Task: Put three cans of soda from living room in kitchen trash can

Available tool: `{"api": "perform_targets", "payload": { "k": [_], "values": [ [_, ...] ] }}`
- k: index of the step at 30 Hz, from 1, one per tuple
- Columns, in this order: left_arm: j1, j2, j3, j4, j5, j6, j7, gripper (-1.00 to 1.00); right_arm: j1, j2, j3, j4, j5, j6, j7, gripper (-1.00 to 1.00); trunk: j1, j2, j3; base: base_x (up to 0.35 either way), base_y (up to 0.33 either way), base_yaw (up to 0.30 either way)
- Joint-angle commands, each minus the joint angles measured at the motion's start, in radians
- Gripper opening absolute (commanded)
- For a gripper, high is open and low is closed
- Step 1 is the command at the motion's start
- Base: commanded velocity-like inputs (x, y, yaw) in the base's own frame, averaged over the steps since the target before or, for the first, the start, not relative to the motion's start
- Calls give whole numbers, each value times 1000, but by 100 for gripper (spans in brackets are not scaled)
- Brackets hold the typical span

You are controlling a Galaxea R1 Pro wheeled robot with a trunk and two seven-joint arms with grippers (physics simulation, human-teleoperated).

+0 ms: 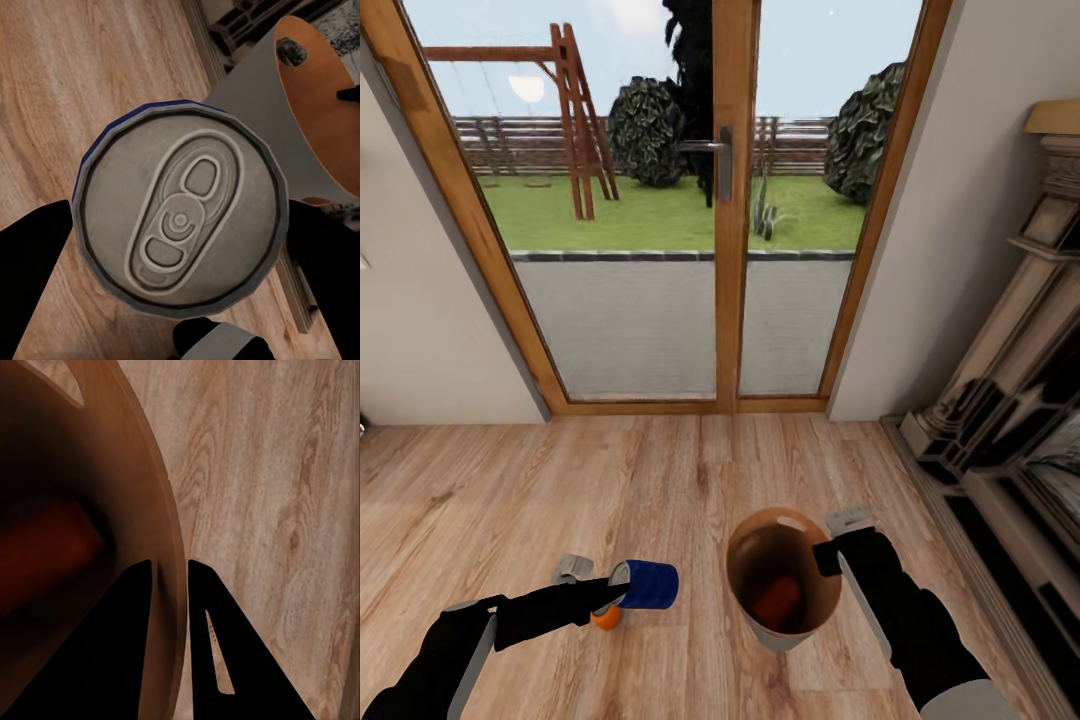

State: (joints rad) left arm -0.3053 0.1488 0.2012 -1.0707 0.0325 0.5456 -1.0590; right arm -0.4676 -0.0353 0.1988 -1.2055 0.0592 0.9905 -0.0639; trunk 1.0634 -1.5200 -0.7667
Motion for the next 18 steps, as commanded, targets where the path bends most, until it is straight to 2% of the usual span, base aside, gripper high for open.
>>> {"api": "perform_targets", "payload": {
  "k": [1,6,11,14,18],
  "values": [
    [0,0,0,0,0,0,1,-100,0,0,1,0,-19,-1,6,-100,0,0,0,0,0,0],
    [0,0,0,0,0,0,-9,-100,0,1,2,4,-19,-1,6,-100,0,0,0,0,0,0],
    [0,0,3,-3,-2,1,-98,-100,0,6,3,34,-19,-3,6,-100,0,0,0,0,0,0],
    [0,0,5,-17,-2,2,-118,-100,0,12,2,41,-19,-4,6,-100,0,0,0,0,0,0],
    [0,0,7,-46,-2,47,-131,-100,0,17,3,58,-19,-41,6,-100,0,0,0,0,0,0]
  ]
}}
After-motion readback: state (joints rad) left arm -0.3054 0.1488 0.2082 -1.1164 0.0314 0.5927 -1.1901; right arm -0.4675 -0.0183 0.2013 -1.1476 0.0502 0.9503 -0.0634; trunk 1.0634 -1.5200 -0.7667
